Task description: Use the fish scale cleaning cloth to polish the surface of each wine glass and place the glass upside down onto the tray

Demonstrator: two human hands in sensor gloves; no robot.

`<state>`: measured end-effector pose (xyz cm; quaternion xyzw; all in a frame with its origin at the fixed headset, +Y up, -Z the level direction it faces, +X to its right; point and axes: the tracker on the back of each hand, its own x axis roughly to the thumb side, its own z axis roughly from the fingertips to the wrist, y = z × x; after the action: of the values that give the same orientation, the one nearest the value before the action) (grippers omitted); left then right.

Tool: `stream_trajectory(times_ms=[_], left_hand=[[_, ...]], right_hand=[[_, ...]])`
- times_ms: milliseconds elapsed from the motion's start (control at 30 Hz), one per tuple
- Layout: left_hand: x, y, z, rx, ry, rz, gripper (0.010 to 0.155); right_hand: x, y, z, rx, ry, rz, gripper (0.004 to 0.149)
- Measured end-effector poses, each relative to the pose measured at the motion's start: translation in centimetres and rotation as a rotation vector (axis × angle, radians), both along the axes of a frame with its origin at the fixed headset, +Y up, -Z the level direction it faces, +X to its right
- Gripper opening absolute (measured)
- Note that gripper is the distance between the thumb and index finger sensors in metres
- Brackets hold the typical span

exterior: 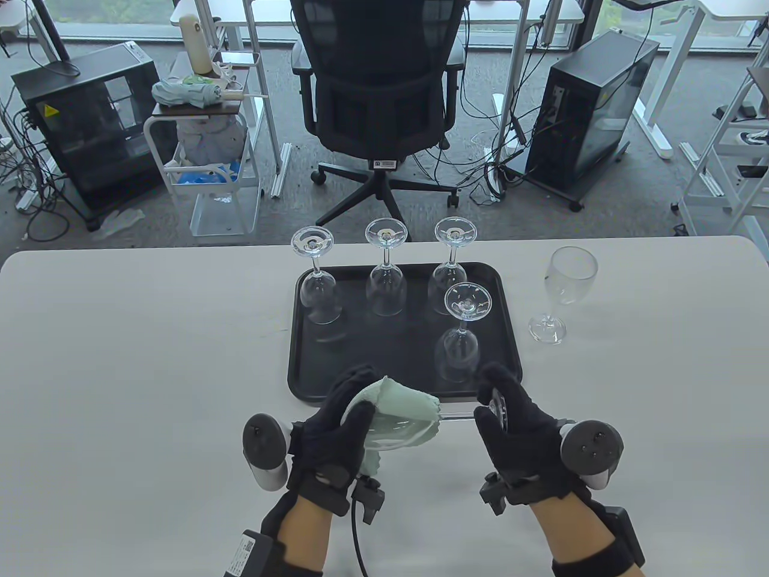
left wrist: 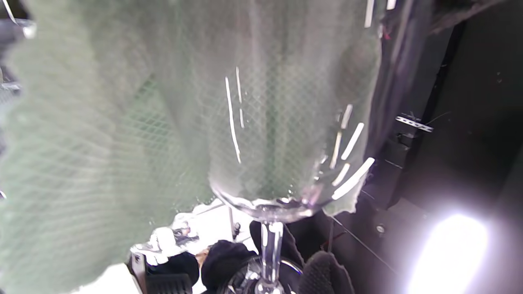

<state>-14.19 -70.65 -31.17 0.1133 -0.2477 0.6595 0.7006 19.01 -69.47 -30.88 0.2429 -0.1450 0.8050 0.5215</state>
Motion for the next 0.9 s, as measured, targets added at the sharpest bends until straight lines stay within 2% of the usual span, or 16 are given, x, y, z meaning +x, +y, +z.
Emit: stream_trajectory(times_ms=[133, 200, 300, 333, 367, 400, 467, 567, 633, 700, 767, 833, 900], left_hand=[[-0.1, -0.2, -0.2, -0.047, -0.031, 0.062, 0.057], [-0.1, -0.2, -0.2, -0.057, -0.065, 0.067, 0.057], [0.1, -0.4, -0.2, -0.061, -0.059, 0.073, 0.057], [0.1, -0.6, -0.3, -0.079, -0.063, 0.072, 0.057], [0.0, -0.7, -0.3, -0.087, -0.059, 0.079, 0.057], [-0.2, -0.8, -0.4, -0.103, -0.029, 0.080, 0.057], [-0.8, -0.7, -0.5, -0.090, 0.004, 0.078, 0.055], [-2.0, -0.4, -0.5, -0.074, 0.063, 0.144, 0.053], [-2.9, -0.1, -0.4, -0.056, 0.107, 0.165, 0.051], [-3.8, 0.2, -0.3, -0.048, 0.132, 0.207, 0.051], [-4.3, 0.2, -0.3, -0.051, 0.127, 0.232, 0.050], [-4.7, 0.1, -0.4, -0.060, 0.135, 0.248, 0.050], [-4.8, 0.0, -0.5, -0.070, 0.129, 0.253, 0.050]], right_hand=[[-0.3, 1.0, 1.1, 0.415, -0.090, 0.251, 0.087], [-0.4, 1.3, 1.5, 0.519, -0.113, 0.280, 0.089], [-0.4, 1.0, 1.3, 0.428, -0.097, 0.172, 0.081], [-0.4, 0.8, 1.0, 0.328, -0.075, 0.113, 0.077], [-0.4, 0.7, 0.8, 0.277, -0.062, 0.087, 0.077], [-0.3, 0.4, 0.4, 0.114, -0.059, 0.055, 0.079], [-0.3, 0.1, 0.3, -0.013, -0.061, 0.005, 0.080], [0.1, 0.8, 0.7, 0.033, -0.126, 0.008, 0.081], [0.4, 2.0, 1.5, 0.127, -0.206, 0.049, 0.082], [-0.2, 3.7, 2.5, 0.279, -0.345, 0.216, 0.085], [-1.8, 4.4, 2.6, 0.425, -0.429, 0.375, 0.085], [-4.1, 4.8, 2.3, 0.477, -0.434, 0.500, 0.085], [-6.5, 4.8, 1.4, 0.473, -0.425, 0.603, 0.082]])
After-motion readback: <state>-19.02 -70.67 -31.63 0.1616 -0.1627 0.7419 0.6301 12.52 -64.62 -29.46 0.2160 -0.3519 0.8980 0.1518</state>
